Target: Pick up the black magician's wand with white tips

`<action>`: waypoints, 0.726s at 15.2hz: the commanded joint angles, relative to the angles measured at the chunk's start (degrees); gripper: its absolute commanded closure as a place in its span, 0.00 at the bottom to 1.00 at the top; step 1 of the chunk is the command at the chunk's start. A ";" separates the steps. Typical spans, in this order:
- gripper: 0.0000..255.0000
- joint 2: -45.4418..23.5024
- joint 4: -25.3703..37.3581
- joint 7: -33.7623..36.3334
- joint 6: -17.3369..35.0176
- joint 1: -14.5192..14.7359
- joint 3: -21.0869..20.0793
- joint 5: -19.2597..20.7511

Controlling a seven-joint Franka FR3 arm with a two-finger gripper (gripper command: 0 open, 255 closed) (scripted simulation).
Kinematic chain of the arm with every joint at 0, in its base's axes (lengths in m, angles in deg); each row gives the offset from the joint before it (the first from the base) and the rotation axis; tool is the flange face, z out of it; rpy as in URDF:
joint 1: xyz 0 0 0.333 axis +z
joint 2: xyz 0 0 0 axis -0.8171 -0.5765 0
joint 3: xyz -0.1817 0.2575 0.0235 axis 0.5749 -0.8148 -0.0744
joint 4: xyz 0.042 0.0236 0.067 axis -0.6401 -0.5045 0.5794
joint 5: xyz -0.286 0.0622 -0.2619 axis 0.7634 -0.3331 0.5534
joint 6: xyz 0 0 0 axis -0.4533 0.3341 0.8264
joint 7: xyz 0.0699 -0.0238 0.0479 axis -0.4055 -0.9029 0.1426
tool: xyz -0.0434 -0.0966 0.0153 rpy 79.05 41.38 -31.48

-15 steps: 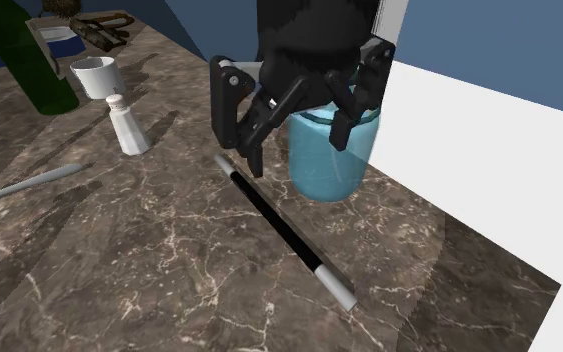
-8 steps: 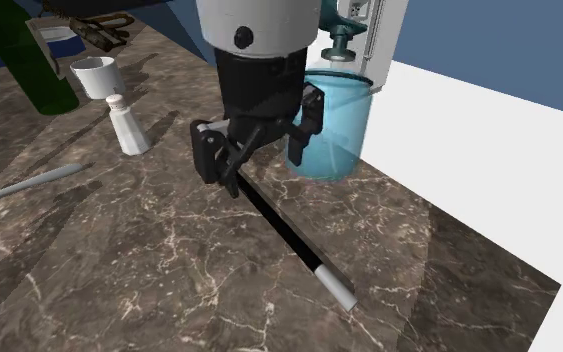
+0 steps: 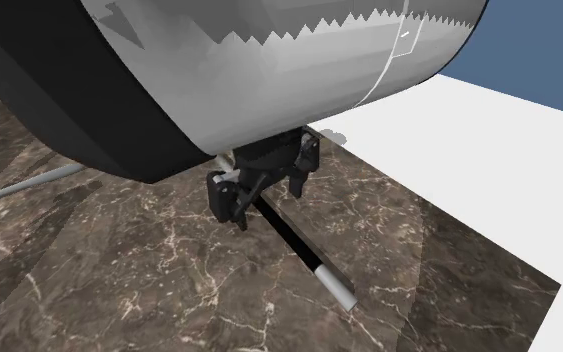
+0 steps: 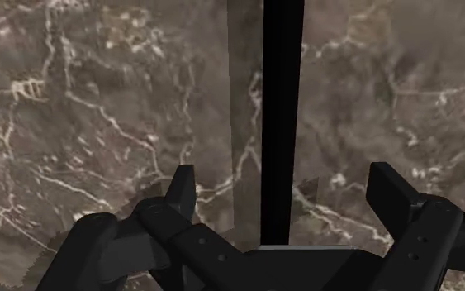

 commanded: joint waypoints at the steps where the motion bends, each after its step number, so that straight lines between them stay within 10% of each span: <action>1: 0.00 -0.58 -0.26 0.04 0.86 -0.02 0.00 0.06; 2: 1.00 -0.58 -0.22 0.04 0.82 -0.02 0.00 0.06; 11: 1.00 -0.58 -0.25 0.04 0.86 -0.02 0.00 0.06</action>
